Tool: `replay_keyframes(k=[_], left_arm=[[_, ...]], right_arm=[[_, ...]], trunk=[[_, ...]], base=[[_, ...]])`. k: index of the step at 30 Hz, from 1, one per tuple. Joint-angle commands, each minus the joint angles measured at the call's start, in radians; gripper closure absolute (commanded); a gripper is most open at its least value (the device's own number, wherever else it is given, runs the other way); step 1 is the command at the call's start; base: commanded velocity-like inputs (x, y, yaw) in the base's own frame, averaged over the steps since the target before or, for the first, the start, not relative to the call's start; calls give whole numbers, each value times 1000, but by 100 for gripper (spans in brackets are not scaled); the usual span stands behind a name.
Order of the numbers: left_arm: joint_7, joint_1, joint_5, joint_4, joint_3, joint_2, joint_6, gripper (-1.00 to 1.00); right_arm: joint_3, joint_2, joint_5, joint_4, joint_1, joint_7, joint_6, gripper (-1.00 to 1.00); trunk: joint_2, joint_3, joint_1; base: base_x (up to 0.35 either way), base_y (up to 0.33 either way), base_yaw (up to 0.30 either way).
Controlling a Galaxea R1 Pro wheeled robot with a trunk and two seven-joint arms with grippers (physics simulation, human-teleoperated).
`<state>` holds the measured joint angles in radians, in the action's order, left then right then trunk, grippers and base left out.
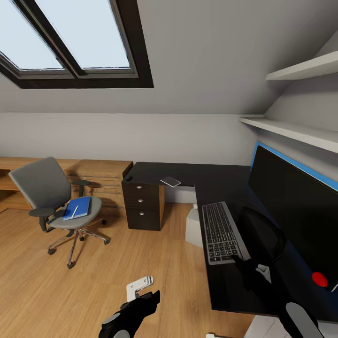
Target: In the bedroom, organize the workspace by keeping the computer under the desk, ensuring the monitor is on the desk, placing the keyboard on the desk next to the monitor, placing the mouse on the desk next to the keyboard, moving the folder from the swivel chair onto the desk next to the mouse, stacking the notebook on top of the folder with the pen on top of the notebook, and positioning the swivel chair next to the desk.
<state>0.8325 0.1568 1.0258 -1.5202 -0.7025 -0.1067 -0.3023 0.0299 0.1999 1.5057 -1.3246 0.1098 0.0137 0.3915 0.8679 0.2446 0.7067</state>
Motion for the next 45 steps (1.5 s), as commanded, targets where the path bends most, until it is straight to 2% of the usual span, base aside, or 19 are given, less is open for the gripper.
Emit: replay_keyframes(k=[1, 5, 10, 14, 18, 21, 22, 24, 27, 39, 45], left_arm=[[7, 1, 4, -1, -2, -1, -3, -100], [7, 1, 4, -1, -2, -1, -3, -100], [7, 1, 4, -1, -2, -1, -3, -100], [7, 1, 4, -1, -2, -1, -3, -100], [7, 1, 4, -1, -2, -1, -3, -100], [7, 1, 4, -1, -1, -1, -3, -100], [7, 1, 4, -1, -1, -1, -3, -100], [7, 1, 4, -1, -2, -1, -3, -100], [7, 1, 4, -1, -2, -1, -3, -100], [7, 1, 3, -1, 1, -2, -3, -100], [7, 1, 4, -1, 1, -2, -3, -100]], right_arm=[[2, 2, 4, 0, 1, 4, 14, 100], [10, 6, 6, 1, 2, 4, 58, 100], [52, 3, 9, 2, 2, 9, 77, 100], [69, -4, 11, 3, 1, 71, 75, 100], [72, -12, 12, 5, 1, 142, 76, 100], [69, -15, 19, 6, 1, 170, 77, 100], [69, -15, 23, 7, 1, 172, 77, 100], [66, -20, 72, 16, 2, 178, 78, 100], [67, -23, 86, 20, 2, 179, 79, 100], [70, -24, 90, 27, 1, 181, 78, 100], [66, -26, 88, 94, 2, 176, 75, 100]], trunk=[[1, 1, 0], [1, 1, 0], [1, 1, 0], [1, 1, 0], [1, 1, 0], [1, 1, 0], [1, 1, 0], [1, 1, 0], [1, 1, 0], [1, 1, 0], [1, 1, 0]], base=[[0, 0, 0], [0, 0, 0], [0, 0, 0], [0, 0, 0], [0, 0, 0], [0, 0, 0], [0, 0, 0], [0, 0, 0], [0, 0, 0], [52, -69, 0], [44, -107, 0]])
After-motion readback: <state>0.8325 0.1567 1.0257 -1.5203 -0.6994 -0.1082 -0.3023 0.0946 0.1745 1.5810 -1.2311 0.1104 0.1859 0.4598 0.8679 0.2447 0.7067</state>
